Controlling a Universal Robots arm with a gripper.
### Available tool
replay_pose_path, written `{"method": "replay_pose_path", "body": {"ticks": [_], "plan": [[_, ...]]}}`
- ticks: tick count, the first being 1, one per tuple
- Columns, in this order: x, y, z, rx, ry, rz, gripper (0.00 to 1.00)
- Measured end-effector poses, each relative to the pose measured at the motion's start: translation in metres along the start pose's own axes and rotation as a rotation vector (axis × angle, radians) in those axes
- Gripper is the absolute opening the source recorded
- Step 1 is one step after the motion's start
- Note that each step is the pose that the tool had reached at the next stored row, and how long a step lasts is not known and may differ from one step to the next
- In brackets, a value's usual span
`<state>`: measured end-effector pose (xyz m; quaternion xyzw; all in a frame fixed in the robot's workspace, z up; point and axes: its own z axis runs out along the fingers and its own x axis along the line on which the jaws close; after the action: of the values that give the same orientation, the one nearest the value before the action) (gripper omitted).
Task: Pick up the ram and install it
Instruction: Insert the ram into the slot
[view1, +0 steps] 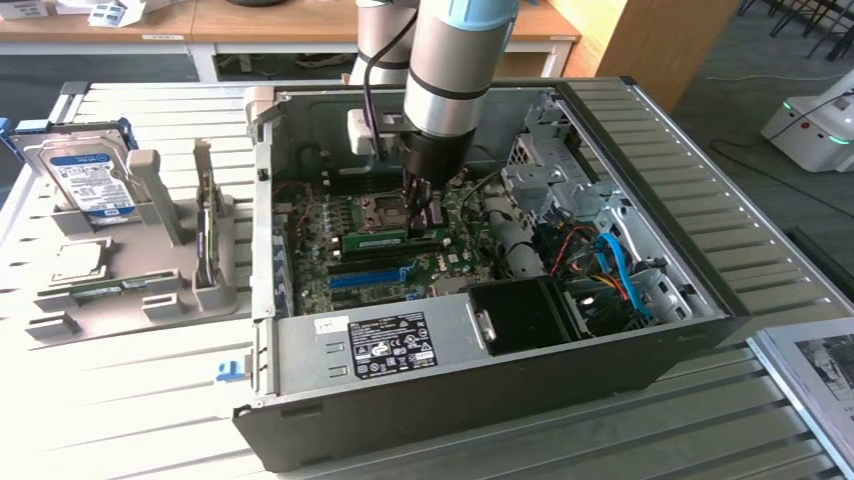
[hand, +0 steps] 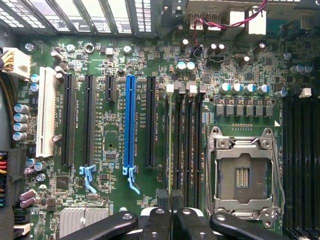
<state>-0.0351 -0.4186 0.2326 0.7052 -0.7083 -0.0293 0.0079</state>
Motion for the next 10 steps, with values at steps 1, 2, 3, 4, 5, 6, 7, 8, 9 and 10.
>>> {"method": "replay_pose_path", "body": {"ticks": [1, 2, 3, 4, 5, 6, 7, 8, 9, 10], "plan": [[0.0000, 0.0000, 0.0000, 0.0004, 0.0000, 0.000, 0.12], [0.0000, 0.0000, 0.0001, 0.0009, -0.0002, 0.000, 0.12], [0.0000, 0.0000, 0.0001, 0.0015, -0.0002, 0.000, 0.12], [0.0000, 0.0000, 0.0001, 0.0021, -0.0002, 0.000, 0.12], [0.0000, 0.0000, 0.0000, 0.0026, -0.0001, 0.000, 0.12], [0.0000, 0.0000, 0.0000, 0.0032, -0.0001, 0.000, 0.12], [0.0000, 0.0000, 0.0000, 0.0041, -0.0001, 0.000, 0.12], [0.0000, 0.0000, 0.0000, 0.0054, -0.0002, 0.000, 0.12], [0.0000, 0.0000, 0.0001, 0.0066, -0.0002, 0.000, 0.12], [0.0000, 0.0001, 0.0000, 0.0082, -0.0001, 0.000, 0.12]]}}
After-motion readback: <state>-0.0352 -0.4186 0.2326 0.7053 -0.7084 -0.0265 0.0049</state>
